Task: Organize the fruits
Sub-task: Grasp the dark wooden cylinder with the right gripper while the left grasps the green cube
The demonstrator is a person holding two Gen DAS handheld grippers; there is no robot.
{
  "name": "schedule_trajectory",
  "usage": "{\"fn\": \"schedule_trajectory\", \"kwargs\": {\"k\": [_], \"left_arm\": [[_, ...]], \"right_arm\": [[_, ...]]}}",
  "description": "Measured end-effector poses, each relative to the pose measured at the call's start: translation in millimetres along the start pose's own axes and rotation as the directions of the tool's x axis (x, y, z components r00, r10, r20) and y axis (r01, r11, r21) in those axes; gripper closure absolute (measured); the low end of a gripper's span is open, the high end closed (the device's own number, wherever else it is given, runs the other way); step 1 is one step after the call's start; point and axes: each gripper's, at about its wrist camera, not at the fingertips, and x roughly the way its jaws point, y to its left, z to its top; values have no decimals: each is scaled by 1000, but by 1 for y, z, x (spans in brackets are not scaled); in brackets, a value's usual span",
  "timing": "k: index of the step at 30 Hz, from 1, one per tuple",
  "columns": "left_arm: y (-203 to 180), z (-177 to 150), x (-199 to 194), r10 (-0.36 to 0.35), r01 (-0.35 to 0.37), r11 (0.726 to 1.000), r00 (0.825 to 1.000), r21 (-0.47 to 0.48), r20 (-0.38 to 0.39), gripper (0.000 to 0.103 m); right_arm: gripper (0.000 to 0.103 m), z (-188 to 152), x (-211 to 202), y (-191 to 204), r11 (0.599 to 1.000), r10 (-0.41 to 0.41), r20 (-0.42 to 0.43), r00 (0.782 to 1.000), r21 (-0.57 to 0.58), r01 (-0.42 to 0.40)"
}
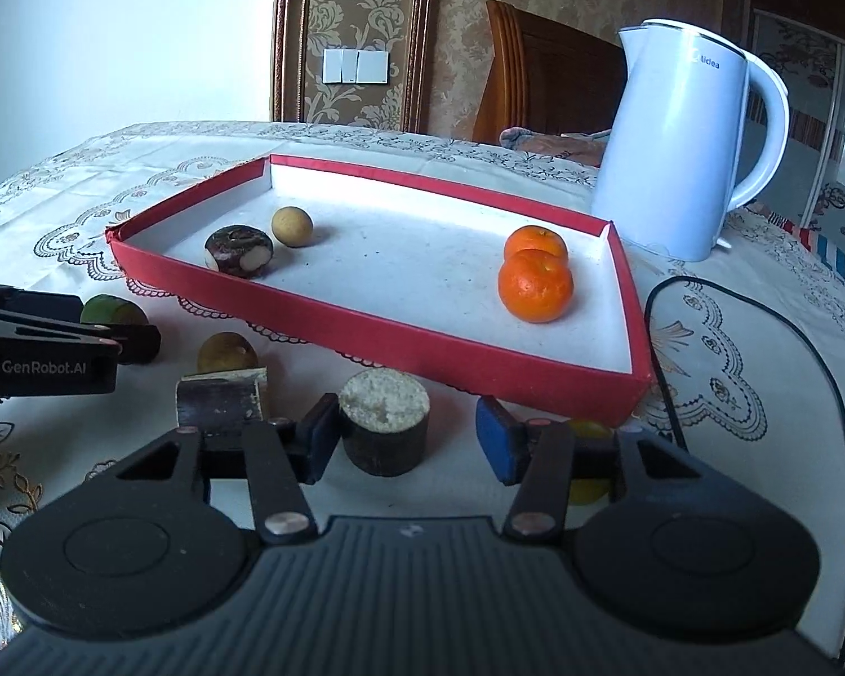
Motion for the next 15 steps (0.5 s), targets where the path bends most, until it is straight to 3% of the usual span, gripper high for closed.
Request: {"fn": "schedule_trajectory", "kwargs": {"k": [2,5,10,12,15], "left_arm": [[0,0,0,-2,2,1000,1000,-1,1,36],[0,0,-2,-18,18,1000,1000,5,6,44],[-3,-1,-3,-31,31,999,999,22,8,53],[-3,-1,-3,-31,31,999,999,21,11,63],[-4,-1,-4,-38,38,999,999,27,14,70]], "right_arm": [[60,0,-1,0,1000,-4,2,1000,2,4],[73,0,0,1,1000,-4,0,1000,-4,4],[73,0,-1,2,1000,-12,3,1000,-6,12],[73,0,-1,2,1000,-16,4,1000,-5,16],[73,0,-1,1,1000,-21,5,1000,-2,21]]}}
